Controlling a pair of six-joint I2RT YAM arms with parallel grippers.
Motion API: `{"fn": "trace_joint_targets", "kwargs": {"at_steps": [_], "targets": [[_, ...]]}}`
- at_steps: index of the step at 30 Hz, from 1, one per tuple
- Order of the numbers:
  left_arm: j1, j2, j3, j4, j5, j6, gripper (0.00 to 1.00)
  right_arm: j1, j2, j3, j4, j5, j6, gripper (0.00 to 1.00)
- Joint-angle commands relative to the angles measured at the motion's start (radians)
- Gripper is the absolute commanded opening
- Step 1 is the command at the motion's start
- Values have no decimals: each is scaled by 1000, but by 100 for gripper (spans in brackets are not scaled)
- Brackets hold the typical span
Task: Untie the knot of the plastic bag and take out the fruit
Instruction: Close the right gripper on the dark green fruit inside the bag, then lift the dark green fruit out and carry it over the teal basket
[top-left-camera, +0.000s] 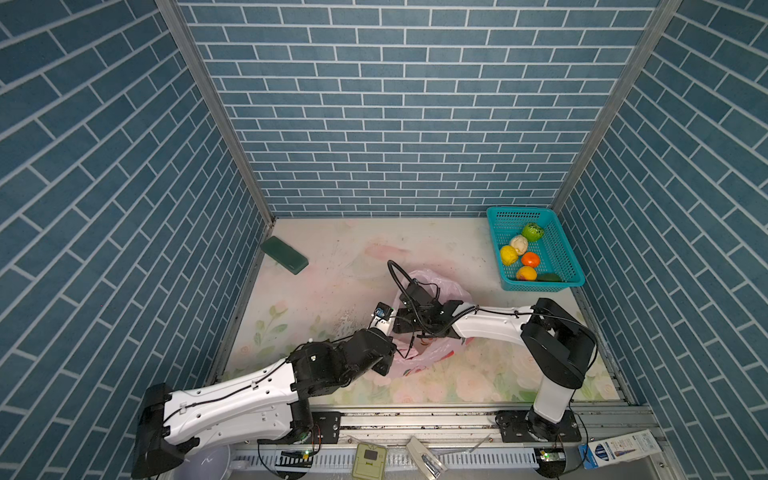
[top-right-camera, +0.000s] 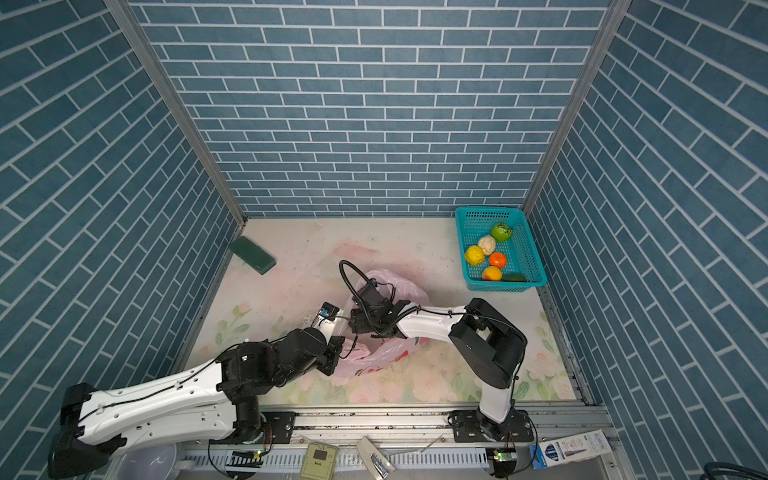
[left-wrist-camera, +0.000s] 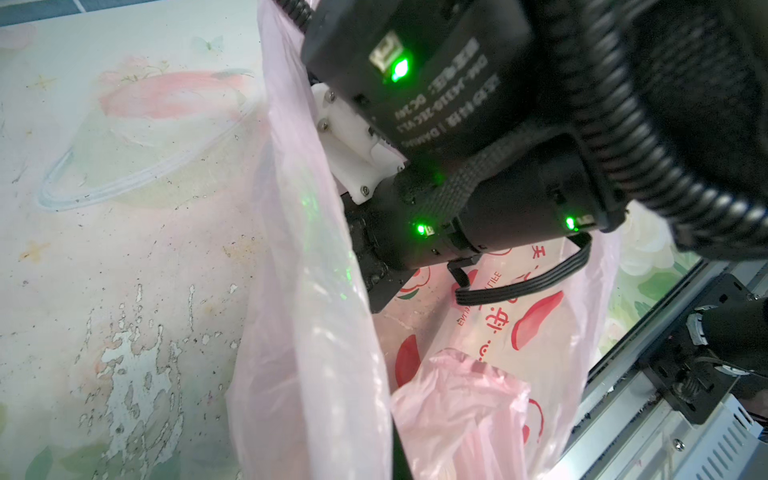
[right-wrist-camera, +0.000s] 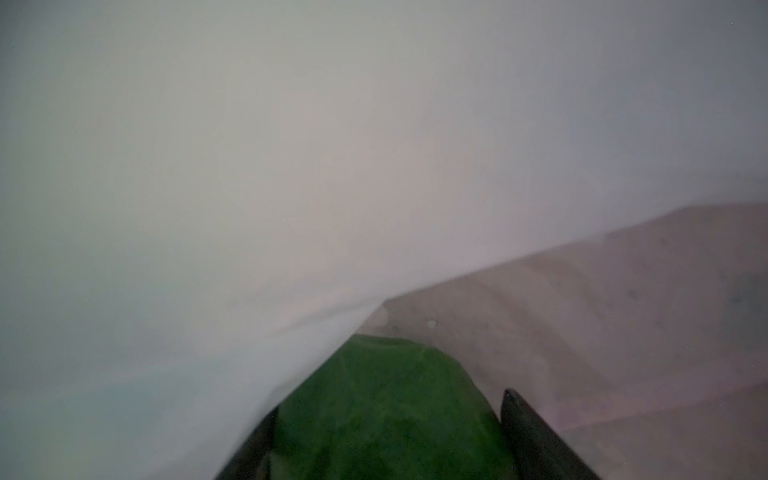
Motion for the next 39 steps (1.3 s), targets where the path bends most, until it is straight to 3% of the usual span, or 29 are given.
{"fn": "trace_joint_targets", "kwargs": {"at_steps": [1,24,39], "targets": [[5,-7,-17,-9,5,0,0,-8,-51,-24,-5,17,16,54],[26,52,53,51,-14,68,0,-18,-409,-133,-181,-150,11,50],[31,74,78,62,-8,91,0,-18,-610,-91,-387,-150,34,50]]}}
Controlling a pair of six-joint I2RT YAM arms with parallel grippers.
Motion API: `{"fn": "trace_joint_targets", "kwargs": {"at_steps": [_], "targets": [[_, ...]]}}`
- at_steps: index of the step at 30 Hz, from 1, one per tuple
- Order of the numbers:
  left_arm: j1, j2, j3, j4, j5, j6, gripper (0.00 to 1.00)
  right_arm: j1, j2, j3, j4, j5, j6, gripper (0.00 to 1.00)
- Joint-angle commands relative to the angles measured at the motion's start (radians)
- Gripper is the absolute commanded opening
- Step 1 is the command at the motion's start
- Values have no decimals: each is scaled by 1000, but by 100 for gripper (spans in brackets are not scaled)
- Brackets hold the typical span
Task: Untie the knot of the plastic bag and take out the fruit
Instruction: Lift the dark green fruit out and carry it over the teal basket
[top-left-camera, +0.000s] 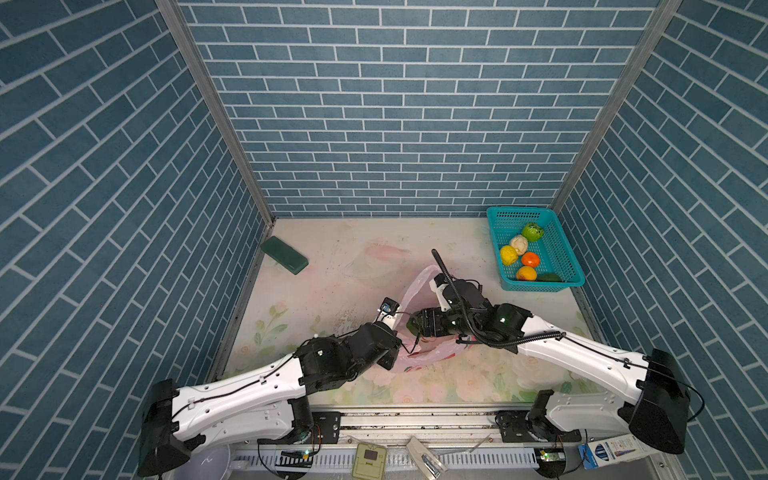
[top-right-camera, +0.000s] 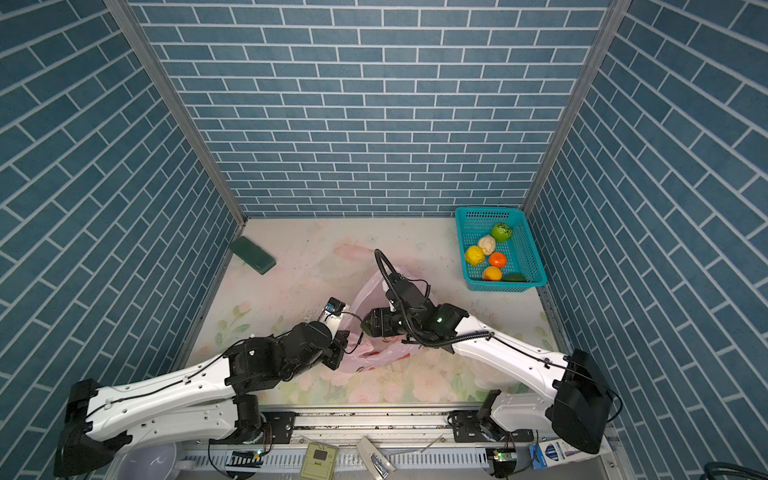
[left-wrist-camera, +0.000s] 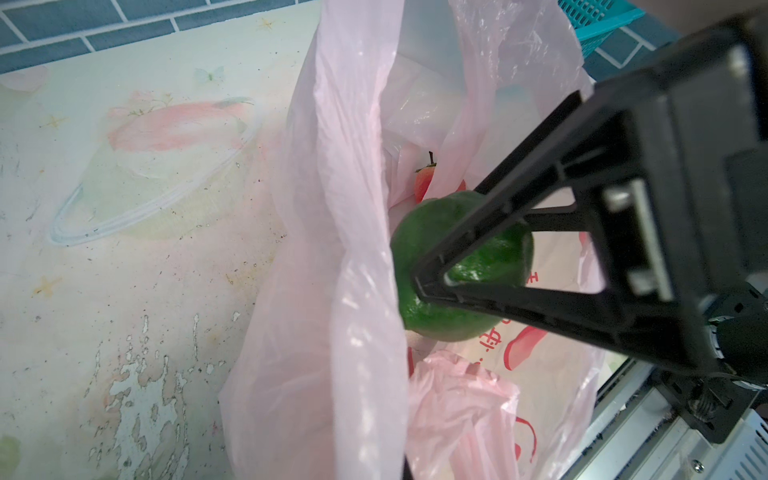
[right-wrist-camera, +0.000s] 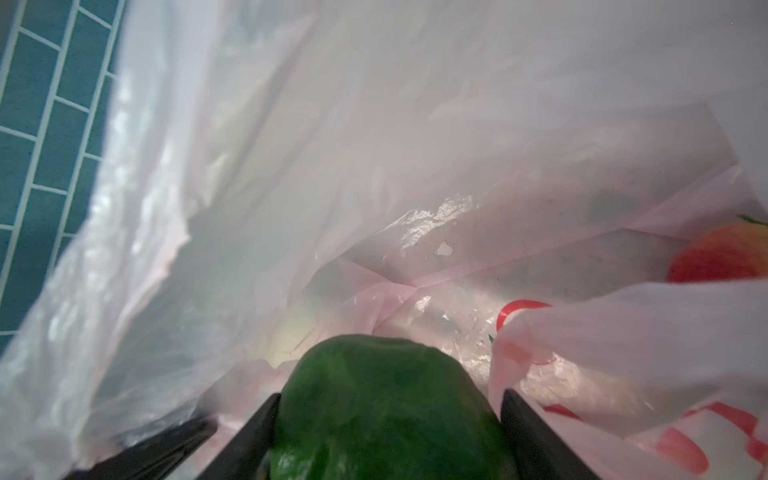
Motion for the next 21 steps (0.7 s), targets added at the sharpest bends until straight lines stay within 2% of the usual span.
{"fn": "trace_joint_targets", "kwargs": {"at_steps": [1,5,9,14,21], "targets": [[6,7,33,13,-4,21,0,0,-62,38,-108,-2,30,50],[8,16,42,18,2,29,0,-20,-120,75,-188,0,36,50],[8,22,48,30,6,35,0,-98,-176,107,-249,-5,40,50],[8,38,56,47,22,34,0,-282,-198,185,-316,-92,-19,50],[8,83,89,53,61,65,0,-614,-147,240,-306,-206,-112,50]]}}
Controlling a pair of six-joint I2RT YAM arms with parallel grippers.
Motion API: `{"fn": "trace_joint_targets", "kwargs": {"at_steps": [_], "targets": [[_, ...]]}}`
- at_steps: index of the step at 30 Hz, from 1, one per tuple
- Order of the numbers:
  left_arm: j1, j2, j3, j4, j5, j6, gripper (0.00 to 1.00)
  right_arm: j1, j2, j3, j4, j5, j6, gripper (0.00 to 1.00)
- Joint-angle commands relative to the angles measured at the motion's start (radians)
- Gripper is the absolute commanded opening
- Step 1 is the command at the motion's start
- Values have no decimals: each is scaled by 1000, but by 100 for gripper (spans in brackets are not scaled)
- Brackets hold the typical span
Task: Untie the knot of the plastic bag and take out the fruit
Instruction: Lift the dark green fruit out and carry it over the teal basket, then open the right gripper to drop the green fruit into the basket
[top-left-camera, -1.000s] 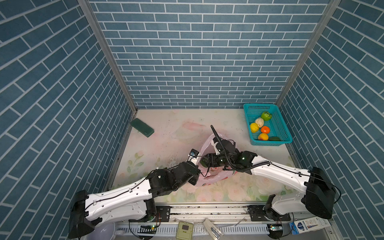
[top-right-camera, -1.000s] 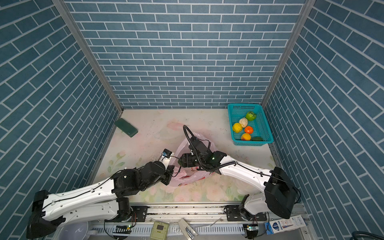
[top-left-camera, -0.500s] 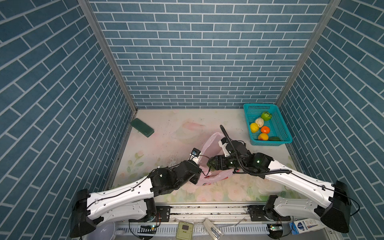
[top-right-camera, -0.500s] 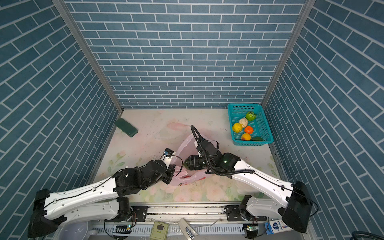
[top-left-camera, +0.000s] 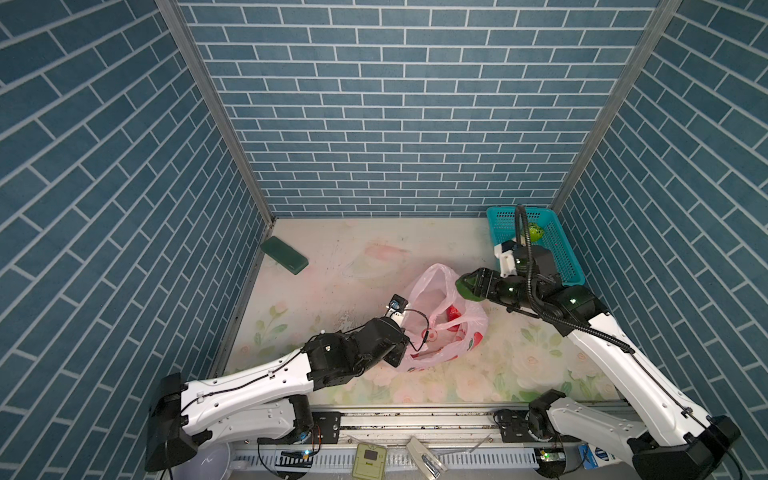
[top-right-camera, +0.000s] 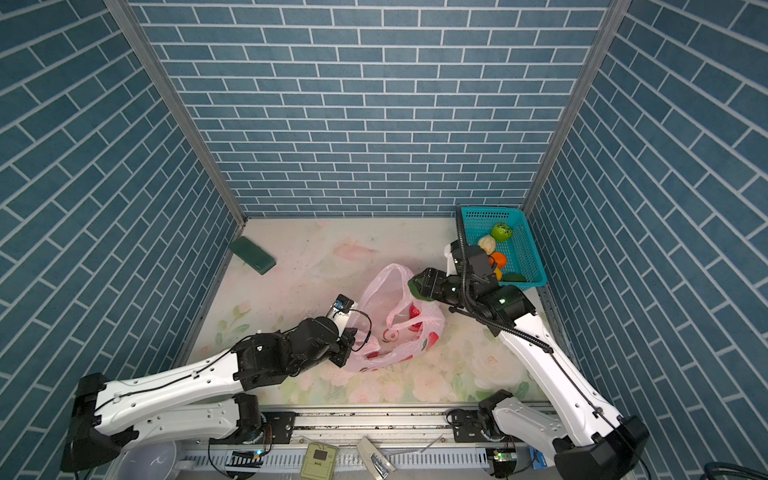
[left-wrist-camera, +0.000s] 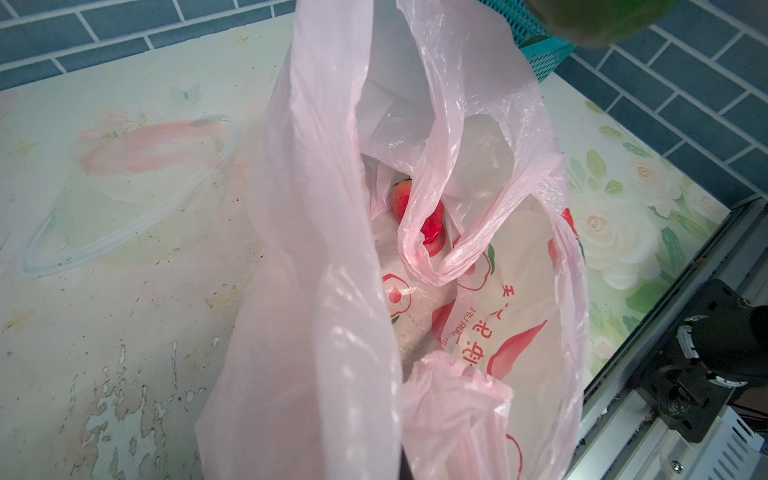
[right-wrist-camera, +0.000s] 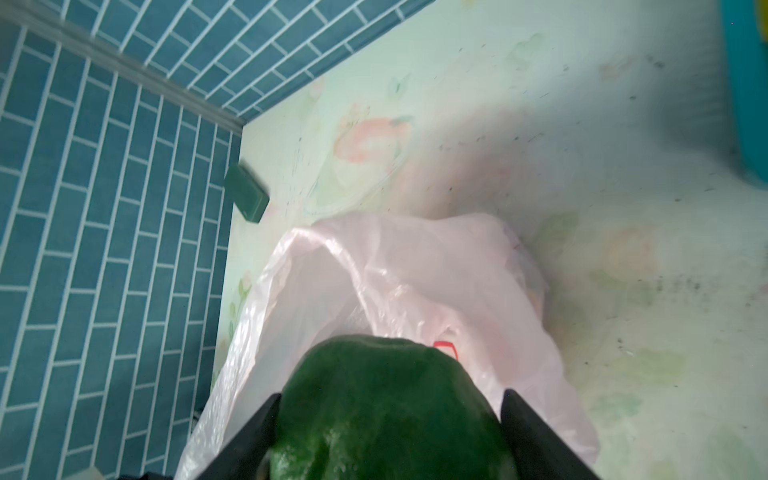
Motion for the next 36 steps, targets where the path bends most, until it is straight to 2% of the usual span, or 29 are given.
{"fn": "trace_joint_targets", "kwargs": {"at_steps": [1,7,12,17,25,28,33,36], "targets": [[8,21,43,13,30,32,0,-136,42,50,-7,-81,-73,50],[9,33,58,13,66,37,0,-379,164,70,126,-114,-111,50],[9,27,54,7,86,44,0,-509,324,116,220,-74,-160,50],[10,22,46,9,102,44,0,-593,494,174,302,-31,-190,49],[13,-4,37,0,107,51,0,-642,699,332,272,80,-283,50],[13,-14,31,0,108,51,0,-653,758,385,228,119,-314,58],[15,-25,24,0,110,50,0,-661,808,422,187,197,-346,83],[14,-26,24,2,111,52,0,-660,808,426,180,210,-350,88]]}}
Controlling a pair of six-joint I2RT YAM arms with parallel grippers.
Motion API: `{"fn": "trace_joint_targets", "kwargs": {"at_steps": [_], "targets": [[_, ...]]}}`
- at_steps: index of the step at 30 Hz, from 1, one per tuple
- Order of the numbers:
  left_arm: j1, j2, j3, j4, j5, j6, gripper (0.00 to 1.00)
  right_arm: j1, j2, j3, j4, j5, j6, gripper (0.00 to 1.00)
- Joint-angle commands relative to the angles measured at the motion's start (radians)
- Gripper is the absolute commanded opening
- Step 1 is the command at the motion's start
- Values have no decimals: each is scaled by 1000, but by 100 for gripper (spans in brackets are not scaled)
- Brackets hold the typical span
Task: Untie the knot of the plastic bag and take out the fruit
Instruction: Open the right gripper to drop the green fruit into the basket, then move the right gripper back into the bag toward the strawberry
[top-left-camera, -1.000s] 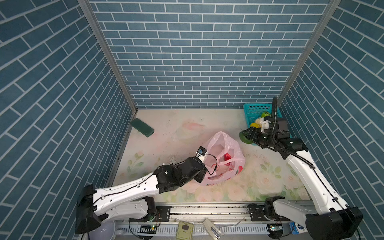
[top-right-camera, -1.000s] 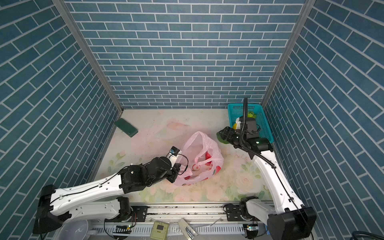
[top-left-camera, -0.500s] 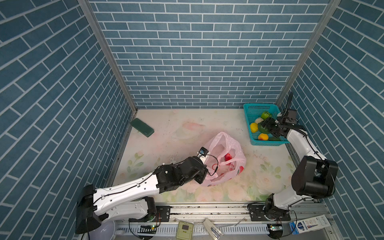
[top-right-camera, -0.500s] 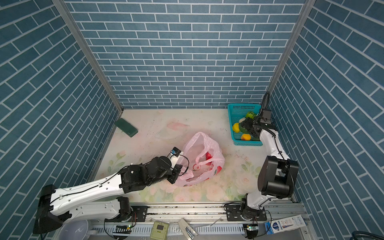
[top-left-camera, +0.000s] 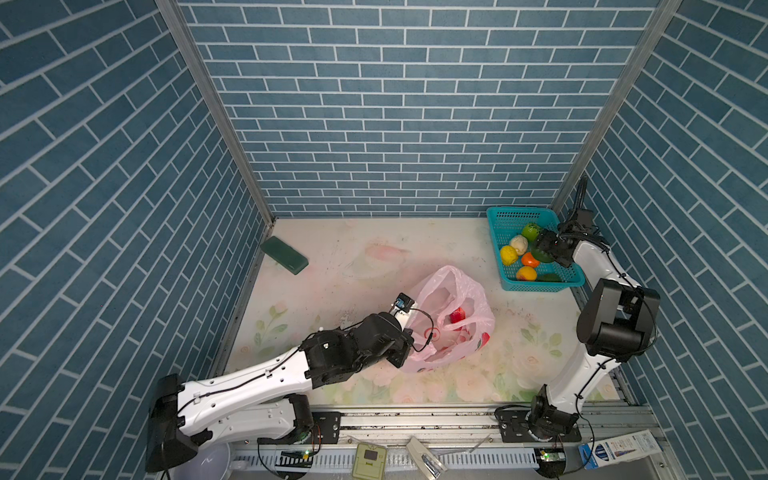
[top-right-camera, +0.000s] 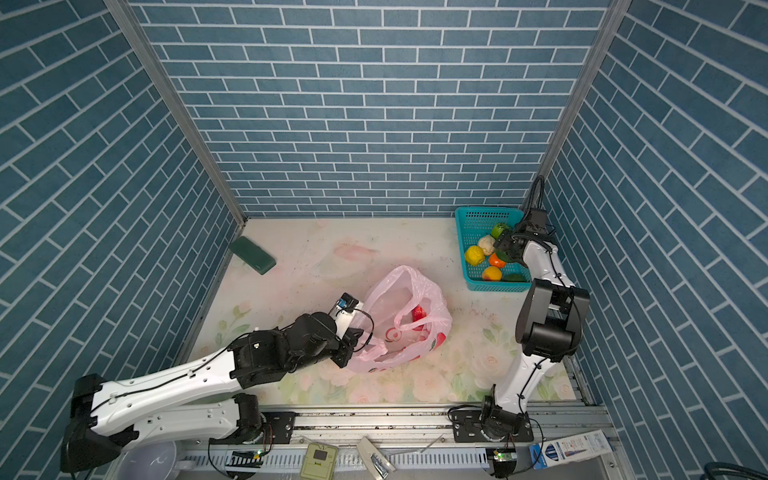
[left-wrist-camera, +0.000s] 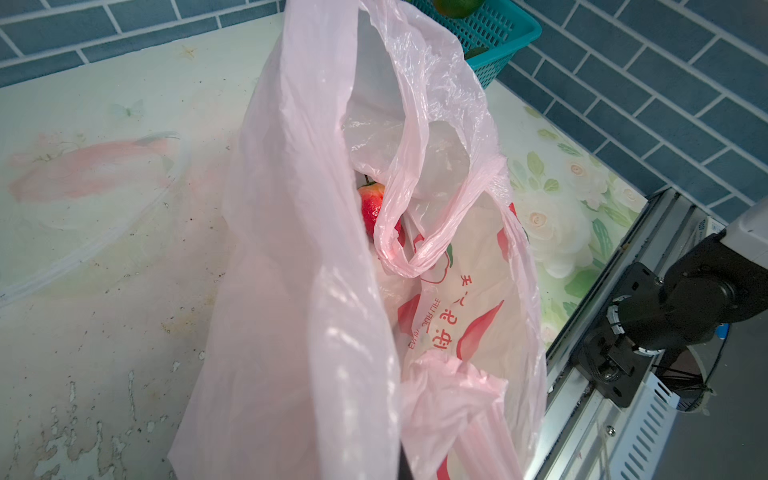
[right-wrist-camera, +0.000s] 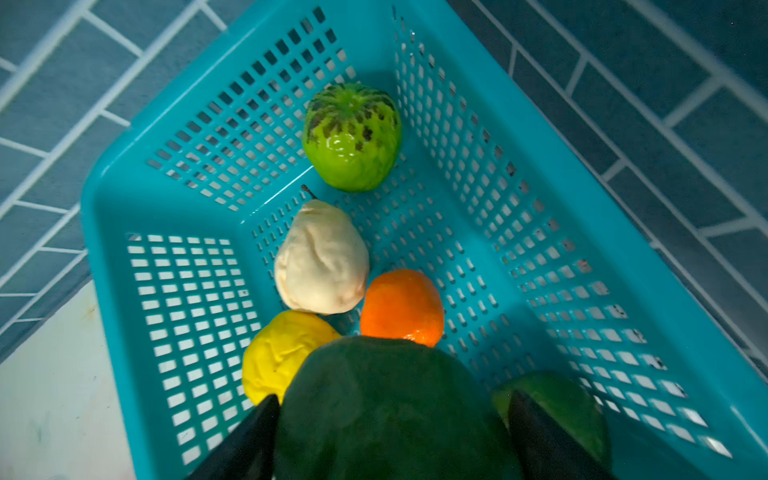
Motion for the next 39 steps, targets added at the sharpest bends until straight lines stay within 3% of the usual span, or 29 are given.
{"fn": "trace_joint_targets", "kwargs": {"at_steps": [1,12,19,30,39], "targets": [[8,-15,-8,-4,7,15,0,-4,3,44,-41,53,-46,89],[18,1,9,-2,30,34,0,8,-88,8,-75,9,-55,92],[18,-5,12,23,25,43,0,111,-259,-68,-181,-107,-40,91],[18,-12,15,71,26,63,0,474,-591,-227,-344,-214,129,90],[18,-14,23,74,28,70,0,836,-727,-338,-315,-116,341,89]]}}
